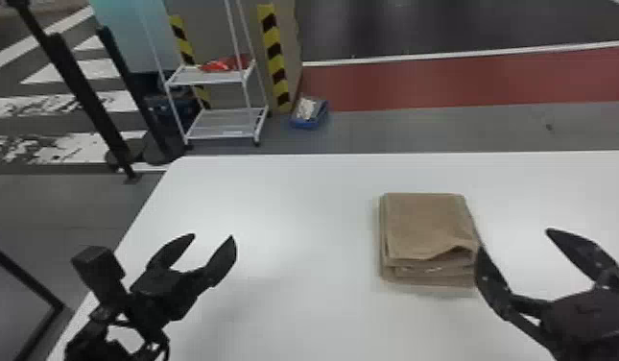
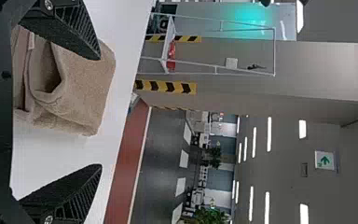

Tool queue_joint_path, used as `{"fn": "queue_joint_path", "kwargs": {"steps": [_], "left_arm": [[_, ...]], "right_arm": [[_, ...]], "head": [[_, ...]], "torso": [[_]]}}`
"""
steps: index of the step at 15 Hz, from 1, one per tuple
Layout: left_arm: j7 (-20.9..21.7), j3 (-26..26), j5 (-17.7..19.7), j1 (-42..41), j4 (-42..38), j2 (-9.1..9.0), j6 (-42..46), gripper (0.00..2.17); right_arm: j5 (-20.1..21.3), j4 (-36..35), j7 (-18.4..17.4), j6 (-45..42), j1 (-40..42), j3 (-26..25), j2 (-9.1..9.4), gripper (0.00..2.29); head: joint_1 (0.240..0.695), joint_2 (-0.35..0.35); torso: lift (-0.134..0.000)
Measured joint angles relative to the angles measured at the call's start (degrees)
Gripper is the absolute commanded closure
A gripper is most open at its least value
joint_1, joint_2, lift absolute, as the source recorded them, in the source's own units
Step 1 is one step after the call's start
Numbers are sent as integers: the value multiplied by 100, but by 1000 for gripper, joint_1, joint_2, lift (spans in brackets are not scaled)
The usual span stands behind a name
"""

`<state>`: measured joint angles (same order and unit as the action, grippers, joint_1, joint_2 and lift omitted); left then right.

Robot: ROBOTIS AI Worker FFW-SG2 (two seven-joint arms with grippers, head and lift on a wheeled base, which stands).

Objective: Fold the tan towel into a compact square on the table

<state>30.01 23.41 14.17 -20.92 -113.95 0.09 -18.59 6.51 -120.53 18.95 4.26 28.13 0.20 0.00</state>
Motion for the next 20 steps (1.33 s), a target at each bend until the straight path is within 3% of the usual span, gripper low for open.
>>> {"fn": "queue_joint_path", "kwargs": {"steps": [1,6,11,17,20], "left_arm": [[-397,-196,-208,-78,-49,-1,105,87],[-1428,-969,-724,-386,-7,-1,1024,87],[-1484,-1143,-916,-522,398,-1,1716,87],[-2757,-1410,-1033,-690,224,-1,1860,90],[-2671,-1461,-1065,-727,174,-1,1849,93]], "right_arm": [[10,46,-37,-74,33,49,0,70],[-58,192,-137,-325,55,70,0,70],[-102,304,-168,-417,23,-5,0,70],[-176,311,-163,-412,8,-21,0,70],[-200,317,-163,-412,8,-28,0,70]], "head": [[695,217],[695,185],[695,161],[695,187],[695,178]], "torso": [[-125],[-125],[-125],[-125],[-125]]}}
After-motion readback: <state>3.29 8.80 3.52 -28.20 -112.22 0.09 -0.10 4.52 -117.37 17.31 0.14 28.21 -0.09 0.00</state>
